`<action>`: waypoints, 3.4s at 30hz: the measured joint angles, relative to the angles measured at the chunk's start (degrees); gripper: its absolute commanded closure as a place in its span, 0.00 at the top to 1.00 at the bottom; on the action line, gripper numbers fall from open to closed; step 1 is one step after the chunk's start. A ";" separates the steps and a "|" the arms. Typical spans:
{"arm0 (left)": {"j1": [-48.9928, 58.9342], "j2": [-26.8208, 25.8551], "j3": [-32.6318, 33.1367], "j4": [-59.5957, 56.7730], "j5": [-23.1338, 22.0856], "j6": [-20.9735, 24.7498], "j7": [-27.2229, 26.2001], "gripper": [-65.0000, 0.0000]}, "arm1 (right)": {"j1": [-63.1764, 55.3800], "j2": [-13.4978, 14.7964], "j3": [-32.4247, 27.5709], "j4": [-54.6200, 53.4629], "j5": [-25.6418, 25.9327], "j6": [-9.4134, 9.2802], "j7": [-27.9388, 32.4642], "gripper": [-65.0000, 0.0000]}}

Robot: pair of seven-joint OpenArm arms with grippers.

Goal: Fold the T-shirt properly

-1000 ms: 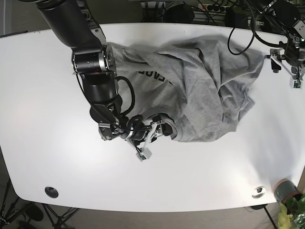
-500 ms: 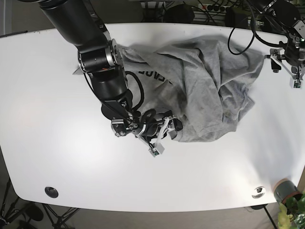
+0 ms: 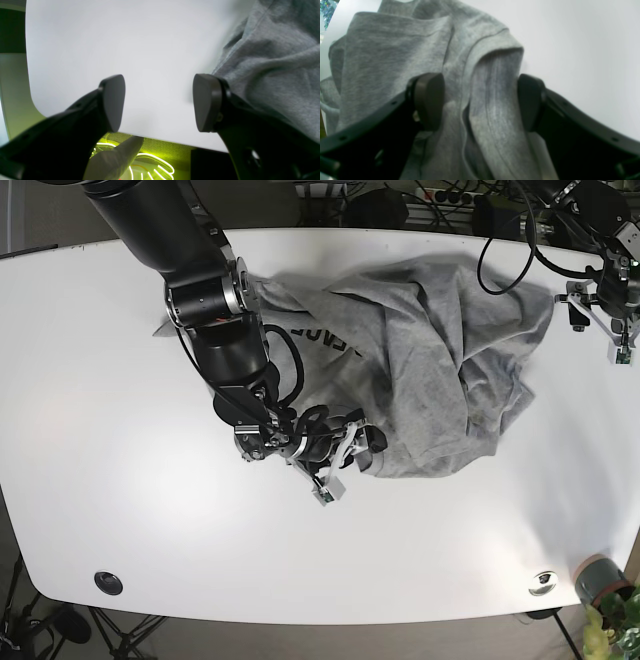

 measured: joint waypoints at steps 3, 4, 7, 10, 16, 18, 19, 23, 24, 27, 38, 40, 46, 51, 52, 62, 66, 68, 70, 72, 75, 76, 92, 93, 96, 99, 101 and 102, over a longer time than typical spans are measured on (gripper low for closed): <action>0.00 0.00 0.00 0.00 -0.02 0.00 -0.02 0.62 | -0.11 0.00 0.00 0.24 0.00 0.00 -0.02 0.67; 0.00 0.00 0.00 0.00 0.00 0.00 -0.02 0.62 | -0.11 0.00 0.00 0.24 0.00 0.00 -0.04 0.67; 0.00 0.00 0.00 0.00 0.00 0.00 0.00 0.62 | -0.11 0.00 0.00 0.24 0.00 0.00 0.00 0.67; 0.00 0.00 0.00 0.00 0.00 0.00 0.00 0.62 | -0.11 0.00 0.00 0.24 0.00 0.00 0.00 0.67; 0.00 -0.02 0.00 -0.02 0.00 0.00 -0.02 0.62 | -1.03 0.00 0.00 0.44 0.26 0.11 0.85 0.65; 0.00 -0.02 0.00 -0.09 0.00 0.00 -0.02 0.62 | -1.25 0.00 0.00 0.57 0.59 0.20 0.83 0.56; 0.00 -0.02 0.00 -0.28 0.00 0.00 -0.02 0.62 | -1.42 -0.02 0.00 0.59 0.59 0.20 0.87 0.48; -0.02 -0.04 0.00 -2.16 0.00 0.00 -0.02 0.62 | -2.23 0.00 0.11 0.63 0.59 0.22 0.85 0.17; -0.02 -0.09 0.00 -2.73 0.00 0.00 -0.02 0.62 | -2.34 0.00 0.11 0.61 0.50 0.20 0.74 0.11; -0.07 -0.17 -0.07 -4.02 0.00 0.00 -0.02 0.62 | -2.47 0.02 0.09 0.61 0.04 0.17 0.46 0.00; -2.29 -0.17 0.04 -4.66 0.24 0.00 0.28 0.62 | -5.92 2.43 -0.11 14.75 -1.22 -0.11 -3.21 0.00; -3.89 -0.35 0.92 -4.74 0.55 0.02 0.20 0.62 | -5.73 4.50 0.04 17.25 -0.46 -0.24 -4.55 0.00; -7.87 -0.28 5.18 -4.79 0.28 0.00 -0.07 0.62 | -8.61 10.51 4.52 23.50 -0.46 -0.85 -6.67 0.00; -11.19 -0.31 9.62 -4.79 0.26 0.00 -0.22 0.62 | -12.48 13.31 10.49 26.43 -1.62 -0.87 -10.12 0.00; -11.52 -0.24 10.60 -4.79 0.00 0.00 -0.26 0.62 | -13.38 13.94 11.15 27.87 -1.51 -0.76 -10.40 0.00; -14.60 4.02 19.32 -4.83 0.13 0.00 -0.09 0.62 | -23.34 16.61 11.56 40.50 -0.87 -0.42 -10.56 0.00; -15.85 5.05 23.58 -4.76 0.48 0.02 0.02 0.62 | -25.99 17.20 12.70 44.17 -1.42 -0.63 -10.67 0.00; -16.26 5.77 25.99 -4.74 0.09 0.00 -0.22 0.62 | -27.32 17.11 15.13 46.25 -1.36 -0.57 -10.54 0.00; -16.57 6.03 27.04 -4.74 -0.07 0.17 -0.33 0.63 | -27.89 17.00 16.98 46.56 -1.33 -0.37 -10.40 0.00; -16.87 6.84 27.39 -4.74 0.50 2.34 -1.97 0.63 | -28.30 17.31 18.60 46.51 -1.66 -0.46 -10.73 0.00; -16.65 7.80 27.85 -4.72 0.33 5.33 -6.91 0.63 | -28.48 18.32 19.17 46.49 -1.51 -0.35 -10.80 0.00; -16.46 7.93 27.91 -4.74 -0.04 5.66 -7.52 0.63 | -28.48 18.51 19.19 46.49 -1.29 -0.37 -10.75 0.00; -15.65 7.76 26.49 -7.08 0.42 9.81 -8.81 0.62 | -20.70 19.39 23.91 40.26 -1.60 -0.92 -10.25 0.73; -15.34 7.74 26.40 -7.08 0.46 9.40 -8.85 0.62 | -19.19 19.82 24.06 38.12 -1.53 -1.01 -10.34 0.73; -14.45 7.78 26.58 -7.08 0.42 8.83 -8.81 0.62 | -15.98 21.16 24.35 31.91 -0.68 -0.42 -10.16 0.73; -14.29 7.78 26.56 -7.10 0.44 8.85 -8.79 0.62 | -12.44 22.36 24.55 25.62 -1.01 -0.52 -10.08 0.73; -14.47 7.78 26.53 -7.10 0.46 8.85 -8.81 0.62 | -10.71 22.71 24.61 22.14 -1.51 -0.59 -10.03 0.73; -14.47 7.78 26.58 -7.10 0.44 8.85 -8.81 0.62 | -10.08 22.71 24.63 20.76 -1.25 -0.57 -9.88 0.73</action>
